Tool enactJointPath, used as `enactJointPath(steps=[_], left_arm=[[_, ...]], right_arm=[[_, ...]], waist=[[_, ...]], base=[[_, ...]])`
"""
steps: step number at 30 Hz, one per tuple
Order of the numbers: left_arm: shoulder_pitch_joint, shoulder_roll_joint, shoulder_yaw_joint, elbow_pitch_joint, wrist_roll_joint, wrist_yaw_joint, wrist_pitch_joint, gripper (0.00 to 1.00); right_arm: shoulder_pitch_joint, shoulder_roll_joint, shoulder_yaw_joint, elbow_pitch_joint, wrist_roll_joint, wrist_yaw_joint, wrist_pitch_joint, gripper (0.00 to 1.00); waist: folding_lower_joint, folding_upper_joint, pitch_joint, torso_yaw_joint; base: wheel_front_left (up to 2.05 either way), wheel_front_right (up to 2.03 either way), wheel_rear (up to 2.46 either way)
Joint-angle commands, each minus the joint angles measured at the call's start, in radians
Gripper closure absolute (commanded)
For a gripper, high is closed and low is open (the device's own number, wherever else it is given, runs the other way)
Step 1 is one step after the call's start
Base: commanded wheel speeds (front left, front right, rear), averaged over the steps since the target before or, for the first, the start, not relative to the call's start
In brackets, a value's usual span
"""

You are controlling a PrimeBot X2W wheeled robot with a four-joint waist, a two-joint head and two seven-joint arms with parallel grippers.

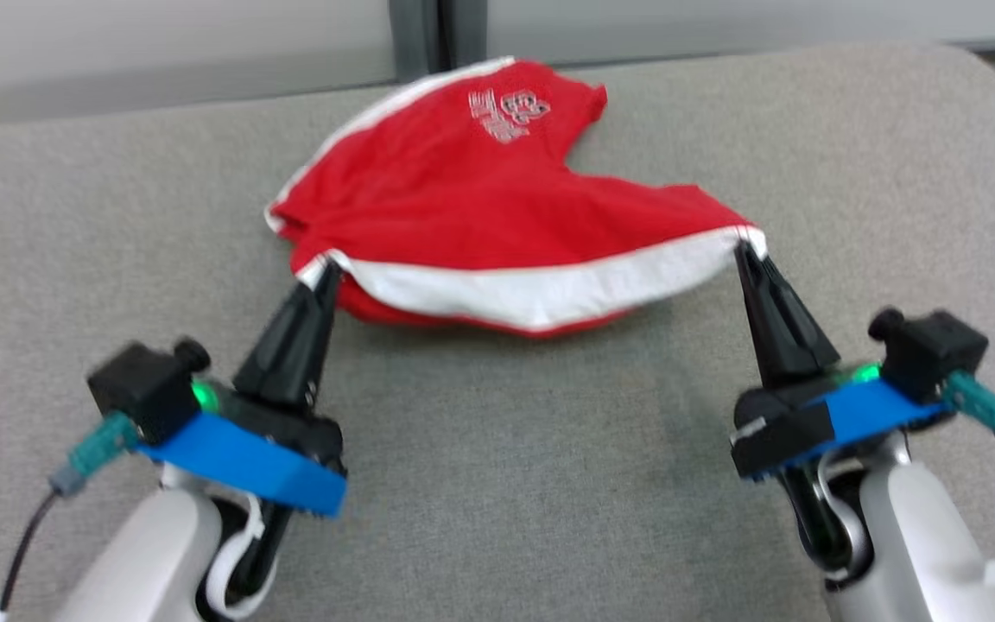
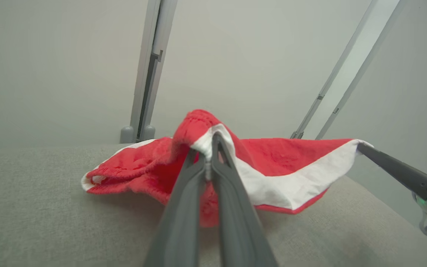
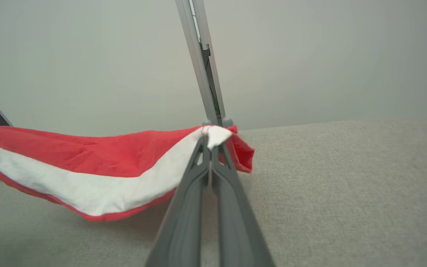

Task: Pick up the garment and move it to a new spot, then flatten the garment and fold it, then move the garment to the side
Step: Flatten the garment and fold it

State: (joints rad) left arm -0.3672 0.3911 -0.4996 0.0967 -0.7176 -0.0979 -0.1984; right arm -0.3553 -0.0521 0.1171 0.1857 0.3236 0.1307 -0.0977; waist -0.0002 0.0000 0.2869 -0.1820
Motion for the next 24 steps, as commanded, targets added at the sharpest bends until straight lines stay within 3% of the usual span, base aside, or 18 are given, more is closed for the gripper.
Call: enactJointPath(steps=[1, 9, 15, 18, 24], left_arm=[[0.025, 0.004, -0.006, -0.018, 0.006, 0.009, -0.006, 1.00], [0.238, 0.039, -0.070, -0.227, 0.028, 0.081, 0.029, 1.00], [0.368, 0.060, -0.102, -0.369, 0.018, 0.147, 0.071, 1.00], [0.407, 0.035, -0.108, -0.395, -0.010, 0.166, 0.070, 1.00], [0.415, -0.027, -0.117, -0.356, -0.063, 0.190, 0.086, 1.00]], right_arm=[[0.040, 0.000, -0.007, -0.025, -0.008, 0.000, 0.002, 1.00], [0.317, 0.001, -0.078, -0.355, -0.005, 0.000, 0.109, 1.00], [0.480, 0.002, -0.125, -0.564, -0.021, 0.000, 0.222, 1.00], [0.502, 0.002, -0.150, -0.587, -0.016, 0.000, 0.248, 1.00], [0.378, -0.022, -0.175, -0.486, -0.140, 0.000, 0.292, 1.00]], waist=[[0.0002, 0.0000, -0.032, -0.013], [0.0002, 0.0000, -0.157, 0.002], [0.0002, 0.0000, -0.161, 0.032], [0.0002, 0.0000, -0.140, 0.054], [0.0002, 0.0000, -0.071, 0.108]], base=[[0.00, 0.00, 0.00], [0.00, 0.00, 0.00], [0.00, 0.00, 0.00], [0.00, 0.00, 0.00], [0.00, 0.00, 0.00]])
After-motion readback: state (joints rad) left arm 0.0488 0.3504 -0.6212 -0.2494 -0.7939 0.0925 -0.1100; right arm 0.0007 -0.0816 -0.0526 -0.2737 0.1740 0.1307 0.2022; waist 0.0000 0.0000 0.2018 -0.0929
